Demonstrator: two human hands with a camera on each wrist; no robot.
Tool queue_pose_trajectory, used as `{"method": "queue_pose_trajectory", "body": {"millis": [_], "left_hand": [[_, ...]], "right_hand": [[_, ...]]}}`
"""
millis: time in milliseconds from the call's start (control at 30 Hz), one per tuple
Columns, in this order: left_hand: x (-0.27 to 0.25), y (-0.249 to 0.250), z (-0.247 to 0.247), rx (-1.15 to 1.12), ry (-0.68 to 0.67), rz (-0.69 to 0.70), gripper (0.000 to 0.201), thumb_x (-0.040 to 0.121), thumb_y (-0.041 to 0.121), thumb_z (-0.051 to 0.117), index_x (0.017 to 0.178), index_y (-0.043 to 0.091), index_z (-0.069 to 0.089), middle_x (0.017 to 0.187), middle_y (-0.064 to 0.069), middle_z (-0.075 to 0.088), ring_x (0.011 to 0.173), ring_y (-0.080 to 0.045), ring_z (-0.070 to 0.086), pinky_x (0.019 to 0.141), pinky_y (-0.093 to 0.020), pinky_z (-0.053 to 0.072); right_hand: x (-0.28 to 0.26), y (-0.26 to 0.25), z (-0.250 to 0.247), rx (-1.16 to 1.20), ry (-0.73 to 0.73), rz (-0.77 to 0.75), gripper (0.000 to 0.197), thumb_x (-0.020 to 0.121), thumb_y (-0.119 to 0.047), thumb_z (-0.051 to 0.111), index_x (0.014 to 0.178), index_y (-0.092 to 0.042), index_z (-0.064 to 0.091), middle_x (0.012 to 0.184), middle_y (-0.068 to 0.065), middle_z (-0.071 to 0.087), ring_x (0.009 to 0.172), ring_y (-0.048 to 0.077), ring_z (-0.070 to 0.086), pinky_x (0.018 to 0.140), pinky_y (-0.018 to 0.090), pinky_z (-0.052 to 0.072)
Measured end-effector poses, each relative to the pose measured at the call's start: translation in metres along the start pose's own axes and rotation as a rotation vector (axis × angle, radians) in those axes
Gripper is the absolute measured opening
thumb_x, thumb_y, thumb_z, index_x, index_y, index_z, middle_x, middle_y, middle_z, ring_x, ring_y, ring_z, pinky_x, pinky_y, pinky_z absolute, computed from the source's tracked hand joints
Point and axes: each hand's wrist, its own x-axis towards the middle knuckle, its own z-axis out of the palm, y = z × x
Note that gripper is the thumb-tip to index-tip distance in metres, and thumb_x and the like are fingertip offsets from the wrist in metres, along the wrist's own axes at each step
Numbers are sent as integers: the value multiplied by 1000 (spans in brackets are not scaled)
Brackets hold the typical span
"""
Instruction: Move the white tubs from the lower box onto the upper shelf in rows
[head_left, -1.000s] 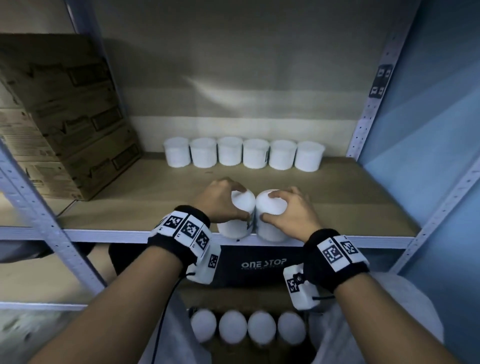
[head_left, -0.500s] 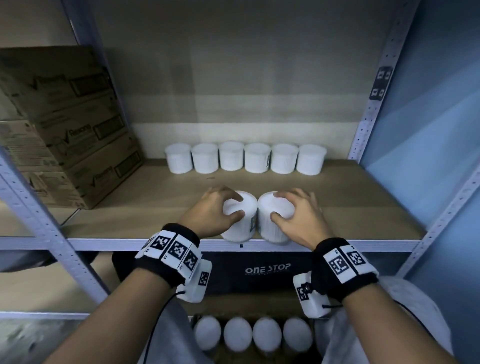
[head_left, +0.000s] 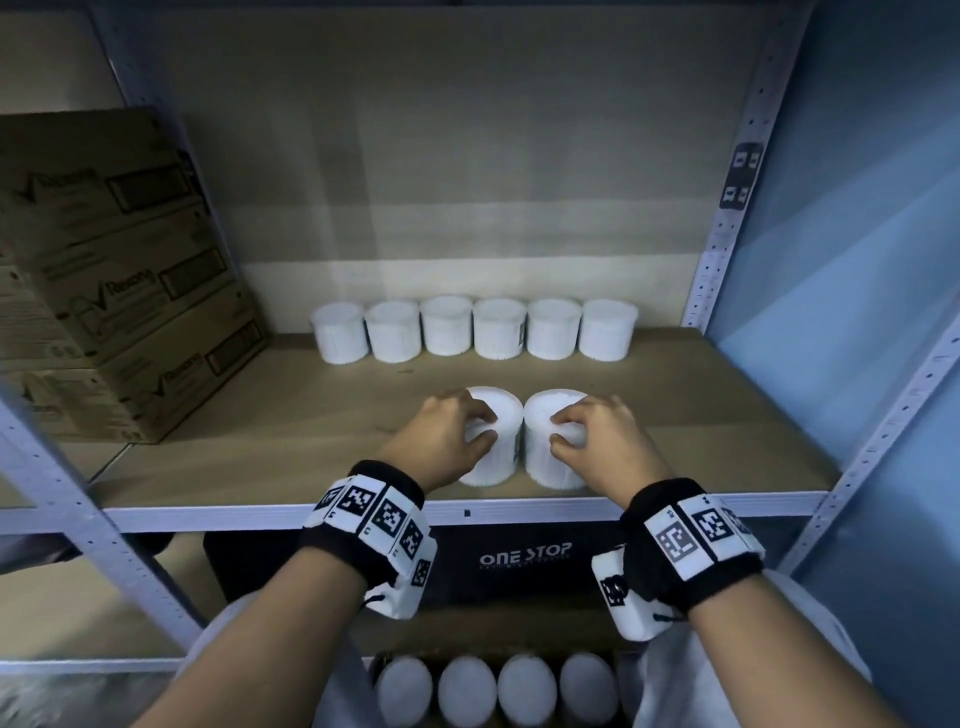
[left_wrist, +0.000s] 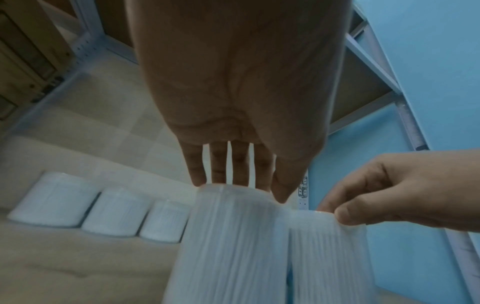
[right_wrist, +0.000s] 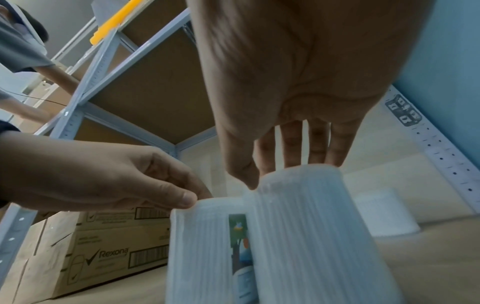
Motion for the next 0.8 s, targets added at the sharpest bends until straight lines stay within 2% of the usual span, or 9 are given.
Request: {"method": "queue_pose_trajectory", "body": {"millis": [133,233,333,467,633,800], "left_hand": [[28,8,18,-14,15,27,32,92,29,55,120,16,64,128,-3,61,126,-19,49,104,-29,39],[52,17,29,-39,25,31,33,92,26,55,121,14,65,127,-6,61,124,-21,50,102,-30,39],[80,27,39,-35,39,40,33,92,24,56,121,12,65,125,-8,63,121,-23,51,100,-28,40],[116,35,55,-51,70,21,33,91,27,58,119,13,66,123,-7,64,120,-25,51,99,-33,43],[157,41,66,-64,53,12,33,92,27,57,121,12,65,122,-8,64,120,-24,52,99,-33,45],[181,38,78,-54,101,33,32,92,26,57,120,12,65,119,-9,64,118,-26,51,97,-35,44]], "right_hand": [[19,19,-3,17,22,49,33,86,-25,63,116,-15,68,126,3,62,123,20,43,101,27,36],[37,37,-4,26,29,85,32,87,-22,62,117,-12,68,126,7,61,125,23,43,102,29,35],[59,57,-3,33,48,127,32,86,-22,63,116,-12,68,123,11,62,124,25,46,101,30,37],[88,79,-4,47,72,156,31,85,-20,65,113,-10,69,119,12,65,120,27,52,101,31,41],[122,102,-6,94,61,261,32,86,-24,65,116,-16,68,132,12,53,116,26,54,100,22,37],[146,109,-7,92,69,268,31,86,-20,65,116,-12,68,130,13,57,120,27,53,101,25,39]]}}
